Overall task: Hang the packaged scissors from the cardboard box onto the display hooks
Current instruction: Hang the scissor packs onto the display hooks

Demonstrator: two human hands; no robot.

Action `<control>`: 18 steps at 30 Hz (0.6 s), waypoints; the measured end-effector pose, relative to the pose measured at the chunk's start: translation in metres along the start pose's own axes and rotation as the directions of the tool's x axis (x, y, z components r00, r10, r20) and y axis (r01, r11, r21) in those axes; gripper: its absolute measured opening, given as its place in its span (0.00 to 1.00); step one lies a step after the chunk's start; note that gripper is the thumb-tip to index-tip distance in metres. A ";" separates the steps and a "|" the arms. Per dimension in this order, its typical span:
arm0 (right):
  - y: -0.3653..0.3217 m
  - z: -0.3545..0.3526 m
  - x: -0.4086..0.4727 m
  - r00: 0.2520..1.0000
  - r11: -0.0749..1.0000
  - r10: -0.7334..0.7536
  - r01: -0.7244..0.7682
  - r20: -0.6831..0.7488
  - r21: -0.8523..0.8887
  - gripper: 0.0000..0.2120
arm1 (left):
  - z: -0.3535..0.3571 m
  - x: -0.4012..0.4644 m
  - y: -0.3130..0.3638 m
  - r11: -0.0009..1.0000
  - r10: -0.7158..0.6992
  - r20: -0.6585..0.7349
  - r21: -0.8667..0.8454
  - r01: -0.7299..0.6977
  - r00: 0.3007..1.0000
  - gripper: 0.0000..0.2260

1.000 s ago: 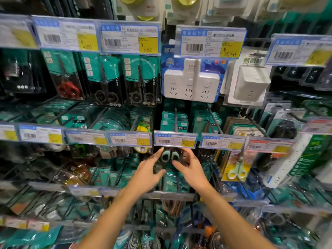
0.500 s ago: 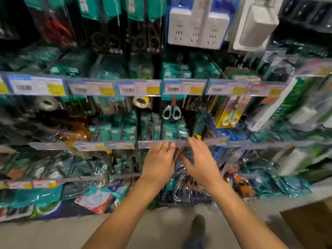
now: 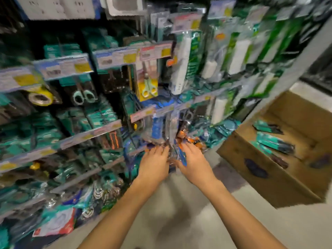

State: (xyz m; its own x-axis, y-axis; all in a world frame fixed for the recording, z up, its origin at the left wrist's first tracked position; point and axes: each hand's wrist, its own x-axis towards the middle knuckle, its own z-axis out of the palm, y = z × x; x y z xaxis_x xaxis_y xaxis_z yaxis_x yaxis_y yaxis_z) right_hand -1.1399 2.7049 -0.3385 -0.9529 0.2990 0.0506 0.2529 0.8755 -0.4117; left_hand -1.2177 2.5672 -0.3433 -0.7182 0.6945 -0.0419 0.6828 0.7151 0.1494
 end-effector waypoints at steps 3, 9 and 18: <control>0.050 -0.033 -0.026 0.994 0.995 0.095 -0.095 -0.049 0.004 0.30 | 0.005 0.020 0.062 0.997 0.067 0.000 0.024 -0.067 0.998 0.23; 0.154 -0.100 -0.081 0.953 0.971 0.232 -0.240 -0.195 -0.017 0.30 | 0.002 0.049 0.211 0.968 0.223 -0.090 0.138 -0.210 0.971 0.26; 0.307 -0.179 -0.153 0.875 0.924 0.365 -0.383 -0.319 0.005 0.30 | 0.008 0.092 0.381 0.939 0.342 -0.133 0.071 -0.335 0.930 0.27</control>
State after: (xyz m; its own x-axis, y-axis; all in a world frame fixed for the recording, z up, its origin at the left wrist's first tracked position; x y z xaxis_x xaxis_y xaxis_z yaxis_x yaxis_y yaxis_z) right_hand -0.8863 2.9959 -0.3093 -0.6882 0.7017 0.1841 0.5978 0.6923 -0.4041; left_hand -1.0226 2.9040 -0.2976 -0.4524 0.8803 0.1432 0.8918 0.4446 0.0842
